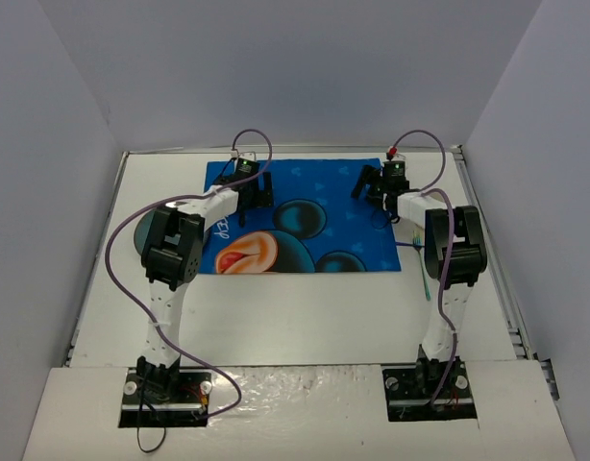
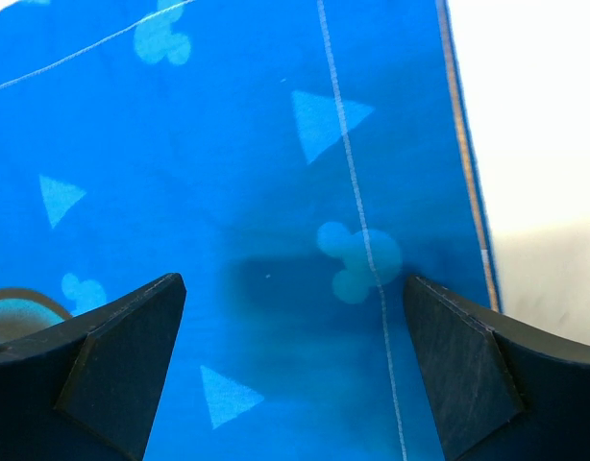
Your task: Set the dinner table for one person
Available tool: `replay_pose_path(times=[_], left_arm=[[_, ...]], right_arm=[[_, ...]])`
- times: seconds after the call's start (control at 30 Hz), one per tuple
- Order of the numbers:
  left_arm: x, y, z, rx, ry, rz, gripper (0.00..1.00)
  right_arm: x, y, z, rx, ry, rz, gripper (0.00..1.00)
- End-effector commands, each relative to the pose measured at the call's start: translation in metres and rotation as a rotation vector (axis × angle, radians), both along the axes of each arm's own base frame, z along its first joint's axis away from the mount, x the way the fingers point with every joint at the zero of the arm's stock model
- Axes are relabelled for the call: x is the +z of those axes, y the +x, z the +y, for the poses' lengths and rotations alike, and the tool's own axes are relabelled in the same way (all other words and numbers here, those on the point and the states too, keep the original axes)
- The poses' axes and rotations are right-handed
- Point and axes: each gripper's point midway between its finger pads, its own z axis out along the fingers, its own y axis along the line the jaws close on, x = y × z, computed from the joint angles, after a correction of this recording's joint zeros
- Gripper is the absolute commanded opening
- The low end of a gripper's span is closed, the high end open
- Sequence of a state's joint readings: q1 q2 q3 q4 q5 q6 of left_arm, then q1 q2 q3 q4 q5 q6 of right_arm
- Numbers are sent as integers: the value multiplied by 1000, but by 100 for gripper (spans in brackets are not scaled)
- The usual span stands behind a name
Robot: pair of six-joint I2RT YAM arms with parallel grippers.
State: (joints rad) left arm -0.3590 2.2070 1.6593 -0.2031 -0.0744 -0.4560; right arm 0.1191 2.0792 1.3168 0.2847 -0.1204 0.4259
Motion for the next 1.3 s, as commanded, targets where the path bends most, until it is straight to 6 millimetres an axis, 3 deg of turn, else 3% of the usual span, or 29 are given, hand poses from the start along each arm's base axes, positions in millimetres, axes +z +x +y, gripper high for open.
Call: replay_pose_path(times=[0.0, 0.13, 0.27, 0.5, 0.7, 0.83, 1.03, 1.27], left_arm=[[-8, 6, -3, 0, -58, 42, 97], [-5, 12, -13, 9, -117, 32, 97], [-8, 15, -17, 16, -138, 34, 97], [-5, 18, -22, 55, -195, 29, 97], [-1, 16, -18, 86, -194, 24, 97], [-2, 13, -16, 93, -194, 27, 97], [-3, 9, -13, 100, -186, 27, 97], [-3, 8, -11, 99, -181, 29, 97]], right_arm=[[-28, 3, -28, -48, -14, 86, 94], [-25, 17, -28, -28, -17, 69, 94], [-5, 29, -28, -12, -29, 18, 94], [61, 53, -23, 47, -45, -115, 95], [108, 42, -15, 66, -16, -184, 96], [100, 15, -10, 43, 25, -131, 96], [51, -26, -11, -2, 55, 4, 97], [17, -37, -7, 0, 64, 62, 98]])
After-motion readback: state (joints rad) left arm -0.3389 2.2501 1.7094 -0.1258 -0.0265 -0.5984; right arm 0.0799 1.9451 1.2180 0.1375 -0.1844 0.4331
